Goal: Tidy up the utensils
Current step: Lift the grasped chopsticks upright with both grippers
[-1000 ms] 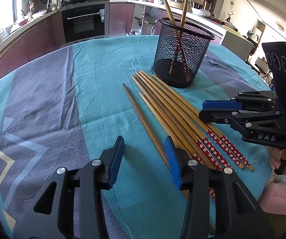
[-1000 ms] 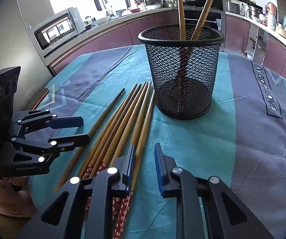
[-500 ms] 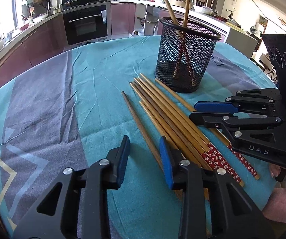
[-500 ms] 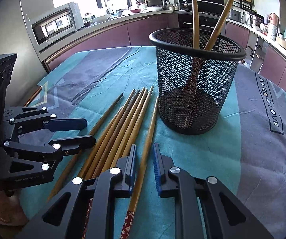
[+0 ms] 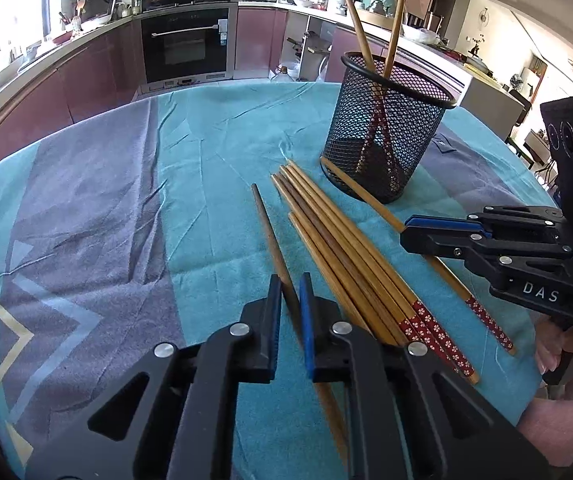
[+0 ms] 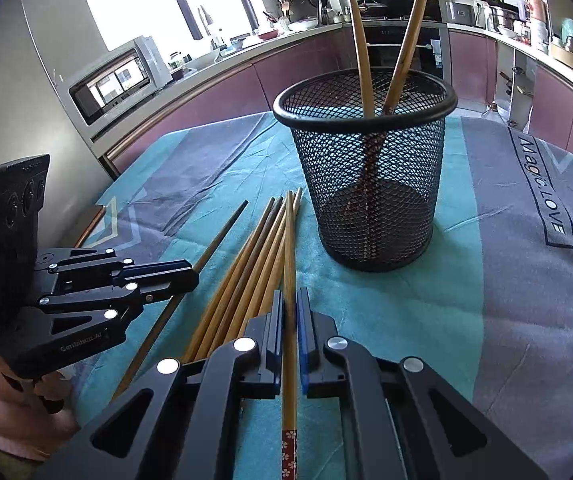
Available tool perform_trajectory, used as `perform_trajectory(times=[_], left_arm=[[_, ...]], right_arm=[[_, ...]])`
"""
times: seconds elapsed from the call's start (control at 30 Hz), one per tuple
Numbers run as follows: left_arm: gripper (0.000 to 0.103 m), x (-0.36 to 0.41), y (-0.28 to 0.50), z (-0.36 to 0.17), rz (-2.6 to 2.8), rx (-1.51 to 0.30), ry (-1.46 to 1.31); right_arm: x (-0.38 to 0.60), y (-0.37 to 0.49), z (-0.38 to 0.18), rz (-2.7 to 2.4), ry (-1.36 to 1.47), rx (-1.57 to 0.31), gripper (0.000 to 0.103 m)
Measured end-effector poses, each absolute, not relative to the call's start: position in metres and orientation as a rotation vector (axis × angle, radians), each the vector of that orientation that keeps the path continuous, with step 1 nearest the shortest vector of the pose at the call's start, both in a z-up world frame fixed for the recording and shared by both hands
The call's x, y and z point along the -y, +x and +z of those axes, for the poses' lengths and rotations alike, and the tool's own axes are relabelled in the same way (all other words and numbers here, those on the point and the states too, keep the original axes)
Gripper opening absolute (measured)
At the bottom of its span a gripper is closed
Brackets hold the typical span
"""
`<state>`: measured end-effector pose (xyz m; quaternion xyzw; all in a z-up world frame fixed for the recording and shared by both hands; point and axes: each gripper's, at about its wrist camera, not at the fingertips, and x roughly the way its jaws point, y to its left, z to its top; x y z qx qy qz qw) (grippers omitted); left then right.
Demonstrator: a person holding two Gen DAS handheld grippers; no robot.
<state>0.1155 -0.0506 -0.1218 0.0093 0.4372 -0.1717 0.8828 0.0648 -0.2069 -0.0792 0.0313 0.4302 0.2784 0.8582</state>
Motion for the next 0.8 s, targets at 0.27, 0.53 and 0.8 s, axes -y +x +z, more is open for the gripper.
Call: perform_trajectory(times=[0.27, 0.53, 0.8], left_arm=[[0.009, 0.040, 0.106, -0.098, -0.397, -0.860, -0.022], [0.007, 0.032, 0.091, -0.057, -0.475, -0.765, -0.066], [0.005, 0.023, 0.077, -0.017, -0.506, -0.666, -0.077]], right_arm=[[0.217, 0.056, -0.062, 0.632, 0.119, -0.852, 0.005], [0.229, 0.046, -0.033, 0.662, 0.164, -0.759, 0.005], [0.244, 0.039, -0.011, 0.666, 0.189, -0.682, 0.005]])
